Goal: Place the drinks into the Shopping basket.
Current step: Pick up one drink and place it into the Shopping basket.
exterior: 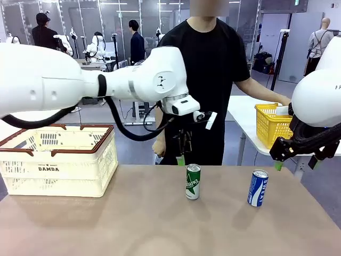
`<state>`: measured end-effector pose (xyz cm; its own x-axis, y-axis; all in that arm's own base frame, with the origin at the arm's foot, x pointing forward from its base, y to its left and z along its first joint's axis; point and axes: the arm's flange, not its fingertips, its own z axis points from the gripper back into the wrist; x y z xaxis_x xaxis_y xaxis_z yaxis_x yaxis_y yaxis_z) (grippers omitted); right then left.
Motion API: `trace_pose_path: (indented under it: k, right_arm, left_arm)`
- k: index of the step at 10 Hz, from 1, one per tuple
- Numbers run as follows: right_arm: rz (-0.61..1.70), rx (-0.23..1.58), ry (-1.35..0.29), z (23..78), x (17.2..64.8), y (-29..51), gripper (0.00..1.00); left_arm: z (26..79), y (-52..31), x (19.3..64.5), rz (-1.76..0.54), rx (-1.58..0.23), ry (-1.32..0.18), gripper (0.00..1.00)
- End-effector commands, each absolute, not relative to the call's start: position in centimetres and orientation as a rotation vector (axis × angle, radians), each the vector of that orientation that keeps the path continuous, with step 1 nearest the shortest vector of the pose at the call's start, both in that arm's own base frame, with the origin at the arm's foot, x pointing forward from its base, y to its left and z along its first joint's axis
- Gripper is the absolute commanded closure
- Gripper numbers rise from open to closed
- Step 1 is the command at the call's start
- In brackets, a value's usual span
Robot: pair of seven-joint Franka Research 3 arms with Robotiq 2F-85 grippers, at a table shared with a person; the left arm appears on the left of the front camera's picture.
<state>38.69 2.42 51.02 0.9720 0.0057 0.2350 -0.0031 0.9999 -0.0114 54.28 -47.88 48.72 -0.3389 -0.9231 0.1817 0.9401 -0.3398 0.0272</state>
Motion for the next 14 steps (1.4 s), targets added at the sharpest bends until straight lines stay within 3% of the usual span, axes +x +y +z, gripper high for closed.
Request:
trace_pose_path:
  k: [1, 9, 11, 12, 14]
  right_arm:
    - [0.006, -0.015, -0.239, 51.1, 38.7, 2.2, 0.00]
    - [0.006, -0.015, -0.239, 51.1, 38.7, 2.2, 0.00]
    - [0.006, -0.015, -0.239, 51.1, 38.7, 2.2, 0.00]
    - [0.006, -0.015, -0.239, 51.1, 38.7, 2.2, 0.00]
    - [0.006, -0.015, -0.239, 51.1, 38.7, 2.2, 0.00]
  left_arm:
    - [49.9, -51.3, 57.1, -1.926, -0.109, -0.089, 0.00]
    - [48.2, -54.3, 59.3, -1.913, 0.056, -0.131, 0.00]
    - [48.3, -54.3, 59.5, -1.903, 0.022, -0.137, 0.00]
    - [46.8, -51.9, 57.0, -1.934, 0.011, -0.122, 0.00]
    - [46.8, -51.9, 57.0, -1.934, 0.011, -0.122, 0.00]
